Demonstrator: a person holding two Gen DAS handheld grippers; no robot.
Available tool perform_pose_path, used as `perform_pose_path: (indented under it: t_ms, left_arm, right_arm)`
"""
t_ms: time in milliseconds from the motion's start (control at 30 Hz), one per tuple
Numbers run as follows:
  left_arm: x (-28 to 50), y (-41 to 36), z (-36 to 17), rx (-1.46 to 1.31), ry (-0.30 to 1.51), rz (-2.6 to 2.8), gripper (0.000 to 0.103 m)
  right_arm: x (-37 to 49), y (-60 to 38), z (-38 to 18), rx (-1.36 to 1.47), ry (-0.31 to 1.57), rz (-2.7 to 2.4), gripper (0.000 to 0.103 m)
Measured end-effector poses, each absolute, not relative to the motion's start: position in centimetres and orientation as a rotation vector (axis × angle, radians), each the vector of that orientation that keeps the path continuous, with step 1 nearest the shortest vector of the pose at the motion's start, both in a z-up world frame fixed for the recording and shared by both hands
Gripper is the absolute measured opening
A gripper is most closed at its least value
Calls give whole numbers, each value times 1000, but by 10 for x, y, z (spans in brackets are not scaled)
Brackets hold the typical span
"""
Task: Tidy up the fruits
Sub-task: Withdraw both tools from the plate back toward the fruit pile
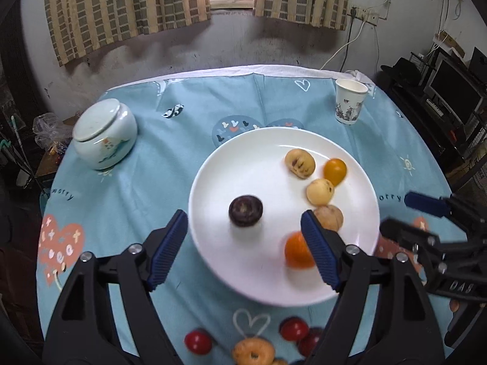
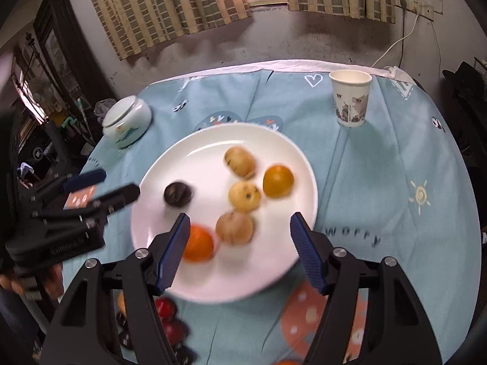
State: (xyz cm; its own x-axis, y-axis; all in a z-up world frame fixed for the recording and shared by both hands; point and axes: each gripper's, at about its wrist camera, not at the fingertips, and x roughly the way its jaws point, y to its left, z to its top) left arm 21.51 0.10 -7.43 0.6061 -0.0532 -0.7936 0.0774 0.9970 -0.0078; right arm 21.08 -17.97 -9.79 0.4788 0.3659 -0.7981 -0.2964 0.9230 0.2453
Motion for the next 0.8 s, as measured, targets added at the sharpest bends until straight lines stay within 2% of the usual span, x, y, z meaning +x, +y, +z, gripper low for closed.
perform_pose_path:
  t_ms: [167, 367, 800]
  left_arm:
    - [151, 12, -66, 6, 899, -95, 85]
    - [59, 37, -104, -51, 1011, -94, 86]
    - [-40, 47, -163, -40, 1174, -104, 86]
  right_arm:
    - [122, -175, -108, -38, 985, 430, 70]
    - [17, -169, -147, -130, 1053, 492, 70]
    - [0, -138, -174, -94, 1137, 499, 71]
